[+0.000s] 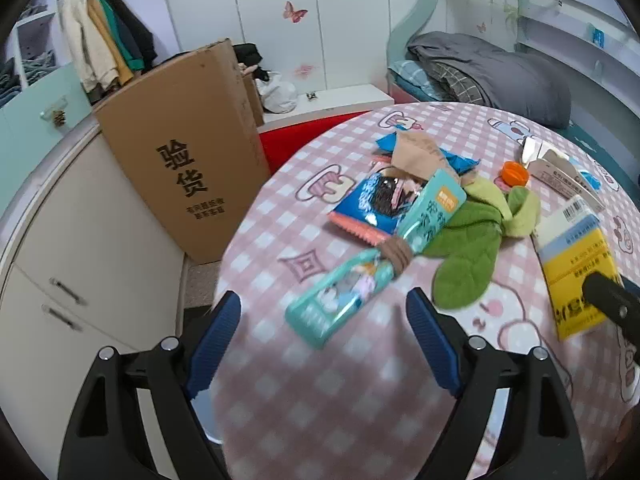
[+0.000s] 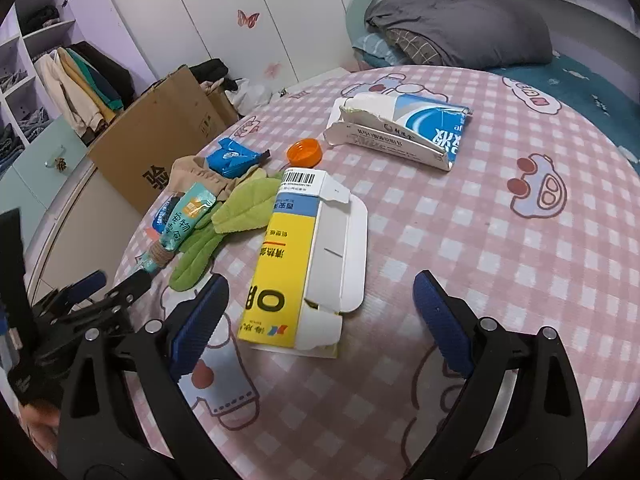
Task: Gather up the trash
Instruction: 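Grasp the teal snack pouch with the left tool while the right grasps the yellow-white box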
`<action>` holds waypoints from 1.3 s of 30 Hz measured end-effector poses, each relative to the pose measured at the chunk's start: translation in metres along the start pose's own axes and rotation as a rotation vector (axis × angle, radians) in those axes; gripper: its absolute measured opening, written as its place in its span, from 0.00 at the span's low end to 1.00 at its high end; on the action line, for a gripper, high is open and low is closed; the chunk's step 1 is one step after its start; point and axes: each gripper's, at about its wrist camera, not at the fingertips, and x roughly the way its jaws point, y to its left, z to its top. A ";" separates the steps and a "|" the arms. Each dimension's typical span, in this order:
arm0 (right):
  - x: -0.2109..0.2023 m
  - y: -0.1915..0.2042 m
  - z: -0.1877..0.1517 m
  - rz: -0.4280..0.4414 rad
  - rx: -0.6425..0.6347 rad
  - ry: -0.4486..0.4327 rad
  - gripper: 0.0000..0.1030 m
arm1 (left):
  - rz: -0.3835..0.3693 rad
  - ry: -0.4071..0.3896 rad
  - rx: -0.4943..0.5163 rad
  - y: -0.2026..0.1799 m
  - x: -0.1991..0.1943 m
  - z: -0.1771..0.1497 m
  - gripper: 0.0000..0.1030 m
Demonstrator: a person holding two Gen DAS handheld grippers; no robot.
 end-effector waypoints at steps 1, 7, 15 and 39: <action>0.001 0.000 0.001 -0.005 -0.007 0.005 0.89 | -0.009 0.006 0.007 -0.001 0.004 0.002 0.80; 0.006 0.006 0.004 -0.013 -0.042 0.018 0.80 | -0.069 0.026 0.035 -0.006 0.016 0.006 0.56; 0.000 0.007 -0.003 0.039 -0.048 0.030 0.45 | -0.112 0.017 0.080 -0.023 -0.002 -0.004 0.26; -0.074 0.120 -0.041 0.266 -0.259 0.012 0.45 | -0.089 -0.143 -0.303 0.074 -0.127 -0.082 0.24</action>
